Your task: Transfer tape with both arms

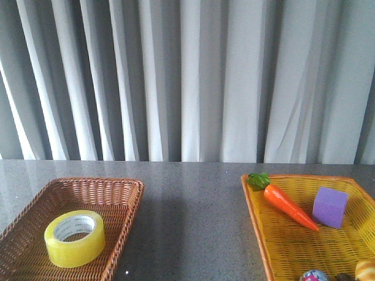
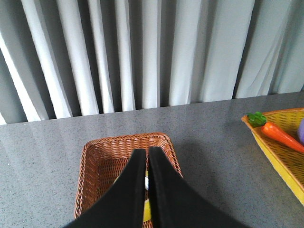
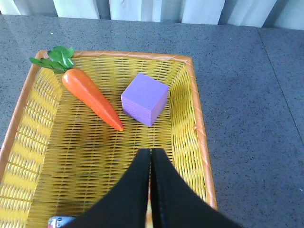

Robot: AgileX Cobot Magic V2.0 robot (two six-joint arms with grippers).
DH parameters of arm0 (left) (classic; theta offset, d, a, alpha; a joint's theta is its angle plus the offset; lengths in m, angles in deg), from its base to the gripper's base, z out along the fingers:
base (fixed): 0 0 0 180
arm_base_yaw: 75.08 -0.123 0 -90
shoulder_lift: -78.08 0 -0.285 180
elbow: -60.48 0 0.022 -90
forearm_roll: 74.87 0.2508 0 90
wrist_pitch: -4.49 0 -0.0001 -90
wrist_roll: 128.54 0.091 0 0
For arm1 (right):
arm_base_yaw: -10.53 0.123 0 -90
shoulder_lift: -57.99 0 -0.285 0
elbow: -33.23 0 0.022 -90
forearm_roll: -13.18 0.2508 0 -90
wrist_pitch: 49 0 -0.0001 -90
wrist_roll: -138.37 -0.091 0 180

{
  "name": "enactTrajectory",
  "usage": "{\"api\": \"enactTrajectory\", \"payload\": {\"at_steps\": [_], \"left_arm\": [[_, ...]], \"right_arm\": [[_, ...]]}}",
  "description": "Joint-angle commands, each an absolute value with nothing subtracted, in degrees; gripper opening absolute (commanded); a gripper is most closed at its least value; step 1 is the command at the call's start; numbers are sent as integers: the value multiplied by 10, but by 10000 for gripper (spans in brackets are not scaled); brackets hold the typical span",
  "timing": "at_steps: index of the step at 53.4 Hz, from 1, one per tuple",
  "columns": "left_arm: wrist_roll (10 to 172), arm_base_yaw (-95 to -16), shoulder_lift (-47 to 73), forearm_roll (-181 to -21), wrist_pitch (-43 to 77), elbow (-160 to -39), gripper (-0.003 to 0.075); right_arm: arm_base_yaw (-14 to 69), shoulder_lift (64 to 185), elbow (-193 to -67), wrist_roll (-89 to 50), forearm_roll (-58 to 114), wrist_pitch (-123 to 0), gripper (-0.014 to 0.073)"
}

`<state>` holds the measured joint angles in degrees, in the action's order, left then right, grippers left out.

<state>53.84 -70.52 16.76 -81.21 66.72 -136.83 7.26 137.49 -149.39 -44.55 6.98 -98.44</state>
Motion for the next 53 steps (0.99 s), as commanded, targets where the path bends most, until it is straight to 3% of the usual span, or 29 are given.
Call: {"api": "enactTrajectory", "payload": {"at_steps": [1, 14, 21, 31, 43, 53], "left_arm": [[535, -705, 168, -815, 628, -1377, -6], [535, -705, 168, -805, 620, -1365, -6], [540, -705, 233, -798, 599, -1294, -6], [545, -705, 399, -794, 471, -1061, -6], [551, -705, 613, -822, 194, -706, -6], [550, -705, 719, -846, 91, -495, -6]], "right_arm": [[70, 1359, -1509, -444, 65, -952, -8], [70, 1359, -1509, -444, 65, -952, -8], [72, 1359, -1509, -444, 65, -952, -8], [72, 1359, -1509, -444, 65, -952, -8], [72, 1359, -1509, -444, 65, -952, -8], [72, 1359, -1509, -444, 65, -952, -8]]}}
